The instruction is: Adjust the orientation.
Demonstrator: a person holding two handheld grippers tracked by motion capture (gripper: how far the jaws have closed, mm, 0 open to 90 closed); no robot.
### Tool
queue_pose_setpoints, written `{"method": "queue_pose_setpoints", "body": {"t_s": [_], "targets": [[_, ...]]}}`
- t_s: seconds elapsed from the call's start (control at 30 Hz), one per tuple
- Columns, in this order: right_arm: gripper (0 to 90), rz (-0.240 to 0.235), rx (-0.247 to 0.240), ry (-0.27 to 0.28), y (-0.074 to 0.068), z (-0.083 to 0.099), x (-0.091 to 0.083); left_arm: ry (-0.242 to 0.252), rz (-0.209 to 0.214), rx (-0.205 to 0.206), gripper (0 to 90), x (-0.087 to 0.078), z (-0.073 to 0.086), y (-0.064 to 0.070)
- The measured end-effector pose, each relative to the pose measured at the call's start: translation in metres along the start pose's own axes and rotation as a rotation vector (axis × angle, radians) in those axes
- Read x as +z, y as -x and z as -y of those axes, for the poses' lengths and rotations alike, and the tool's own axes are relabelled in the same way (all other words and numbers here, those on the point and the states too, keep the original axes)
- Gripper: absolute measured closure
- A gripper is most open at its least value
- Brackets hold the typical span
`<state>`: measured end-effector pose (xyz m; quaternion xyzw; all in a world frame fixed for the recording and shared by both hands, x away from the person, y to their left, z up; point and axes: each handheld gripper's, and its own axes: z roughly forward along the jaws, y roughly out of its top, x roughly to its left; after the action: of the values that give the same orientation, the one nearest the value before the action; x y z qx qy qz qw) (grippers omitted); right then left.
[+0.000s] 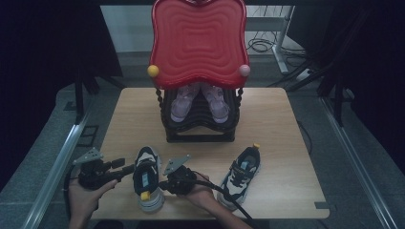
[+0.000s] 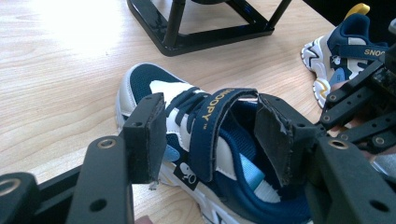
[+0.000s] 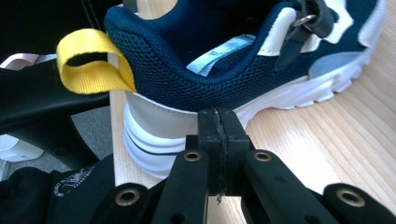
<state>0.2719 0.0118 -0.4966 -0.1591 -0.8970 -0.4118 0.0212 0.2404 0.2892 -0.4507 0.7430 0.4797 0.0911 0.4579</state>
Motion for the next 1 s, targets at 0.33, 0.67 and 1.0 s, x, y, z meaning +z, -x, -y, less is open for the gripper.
{"method": "queue_pose_setpoints", "body": {"t_s": [0.33,0.67,1.0], "targets": [[89.4,-0.038,-0.021,0.01,-0.01,-0.008,0.015,0.019,-0.006,-0.011,43.9,-0.006,0.0,-0.004],[89.4,-0.075,-0.049,0.01,-0.021,-0.022,0.038,0.05,-0.015,-0.027,43.8,-0.017,0.001,-0.01],[89.4,-0.098,-0.057,0.018,-0.027,-0.033,0.057,0.056,-0.022,-0.032,43.7,-0.02,0.002,-0.013]]}}
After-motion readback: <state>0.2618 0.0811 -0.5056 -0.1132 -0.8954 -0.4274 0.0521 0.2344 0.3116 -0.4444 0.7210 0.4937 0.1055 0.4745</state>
